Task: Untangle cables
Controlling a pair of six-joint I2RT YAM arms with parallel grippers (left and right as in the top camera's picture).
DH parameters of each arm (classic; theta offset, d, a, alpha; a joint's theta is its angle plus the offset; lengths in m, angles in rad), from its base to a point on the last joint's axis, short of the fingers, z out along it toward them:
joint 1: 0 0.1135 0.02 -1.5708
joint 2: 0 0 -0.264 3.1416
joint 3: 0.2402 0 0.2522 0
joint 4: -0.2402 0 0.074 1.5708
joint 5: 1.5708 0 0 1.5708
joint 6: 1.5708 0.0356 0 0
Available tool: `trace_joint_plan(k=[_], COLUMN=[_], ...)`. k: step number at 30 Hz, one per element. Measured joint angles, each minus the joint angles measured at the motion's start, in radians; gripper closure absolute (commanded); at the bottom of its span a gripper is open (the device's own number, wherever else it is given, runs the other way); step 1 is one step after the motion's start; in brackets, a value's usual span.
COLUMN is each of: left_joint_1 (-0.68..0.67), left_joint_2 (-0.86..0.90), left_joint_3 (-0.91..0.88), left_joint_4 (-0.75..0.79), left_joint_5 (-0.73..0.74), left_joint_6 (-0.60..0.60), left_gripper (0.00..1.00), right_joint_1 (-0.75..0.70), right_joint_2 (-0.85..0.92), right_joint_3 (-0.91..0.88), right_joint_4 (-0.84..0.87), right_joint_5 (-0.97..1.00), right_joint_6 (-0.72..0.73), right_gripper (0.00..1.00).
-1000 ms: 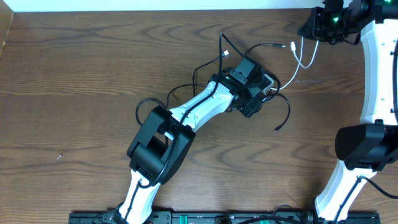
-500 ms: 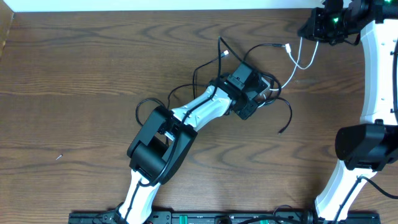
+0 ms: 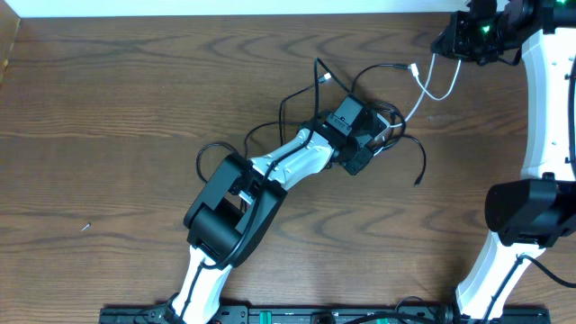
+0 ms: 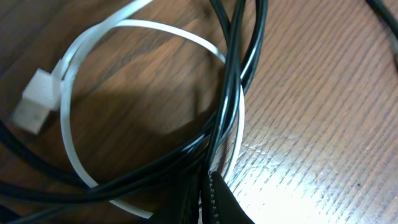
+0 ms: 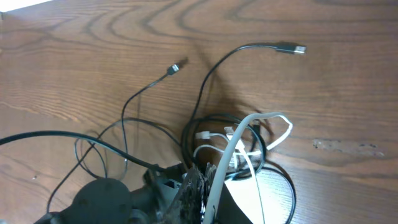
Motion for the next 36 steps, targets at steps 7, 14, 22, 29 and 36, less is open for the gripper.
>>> trace_joint_plan(k=[7, 14, 22, 29, 36], left_joint_1=[0.048, 0.142, 0.16, 0.16, 0.141], left_joint_2=[-0.132, -0.474, -0.536, -0.313, -0.14], left_joint_3=[-0.01, -0.006, 0.003, 0.003, 0.001], left_joint_4=[-0.101, -0.116, -0.113, -0.018, 0.114], left_joint_5=[-0.03, -0.008, -0.002, -0.002, -0.002], left_joint_6=[-0.077, -0.129, -0.141, -0.145, -0.147], left_gripper=[0.93, 0.93, 0.85, 0.49, 0.29], right_joint_1=[0.0, 0.0, 0.0, 0.0, 0.0], right_joint_2=[0.0, 0.007, 0.102, 0.122, 0.122], right_joint_3=[0.0, 0.0, -0.006, -0.012, -0.012], right_joint_4=[-0.008, -0.02, -0.045, -0.054, -0.054], right_joint_5=[0.05, 0.083, 0.092, 0.095, 0.095], right_joint_6=[0.0, 0.0, 0.0, 0.0, 0.0], right_gripper=[0.99, 0.99, 0.99, 0.99, 0.99])
